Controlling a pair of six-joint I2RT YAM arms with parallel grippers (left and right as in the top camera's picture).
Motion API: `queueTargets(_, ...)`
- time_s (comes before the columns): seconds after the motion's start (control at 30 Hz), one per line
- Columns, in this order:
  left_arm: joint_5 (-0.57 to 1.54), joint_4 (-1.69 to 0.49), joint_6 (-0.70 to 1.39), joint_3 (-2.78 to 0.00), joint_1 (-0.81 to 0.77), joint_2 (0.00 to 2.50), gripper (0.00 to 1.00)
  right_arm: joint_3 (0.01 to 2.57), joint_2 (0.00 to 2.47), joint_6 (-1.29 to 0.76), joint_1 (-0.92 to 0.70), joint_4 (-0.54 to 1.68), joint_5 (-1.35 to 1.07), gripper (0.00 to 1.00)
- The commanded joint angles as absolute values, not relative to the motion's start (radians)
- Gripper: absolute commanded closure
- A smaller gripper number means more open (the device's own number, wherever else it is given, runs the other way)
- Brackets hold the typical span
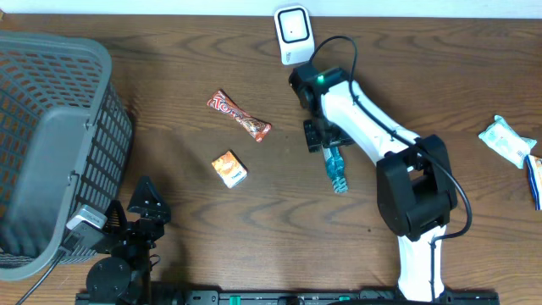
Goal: Scan the item barcode
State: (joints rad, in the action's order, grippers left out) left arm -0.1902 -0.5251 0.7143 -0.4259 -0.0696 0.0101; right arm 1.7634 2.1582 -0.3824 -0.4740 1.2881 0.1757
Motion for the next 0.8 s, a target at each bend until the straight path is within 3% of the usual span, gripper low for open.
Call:
queueTargets(0.0, -0.203, -0.524, 0.720, -0.423, -0.075, 0.004, 0.02, 1.882, 2.158, -0.389, -0.449, 1.345, 0.109, 0.37)
queueTargets(0.3, -0.203, -0.524, 0.720, -0.423, -0.075, 0.004, 0.02, 1.903, 2.009, -0.389, -0.445, 1.472, 0.045, 0.31)
queueTargets(0.5, -0.203, -0.524, 0.720, -0.423, -0.075, 0.004, 0.02, 1.721, 1.953, -0.389, -0.444, 1.371, 0.007, 0.28)
queueTargets(0.77, -0.203, -0.524, 0.720, -0.423, -0.075, 0.004, 0.02, 1.489, 1.949, -0.387, -0.447, 1.209, -0.010, 0.31)
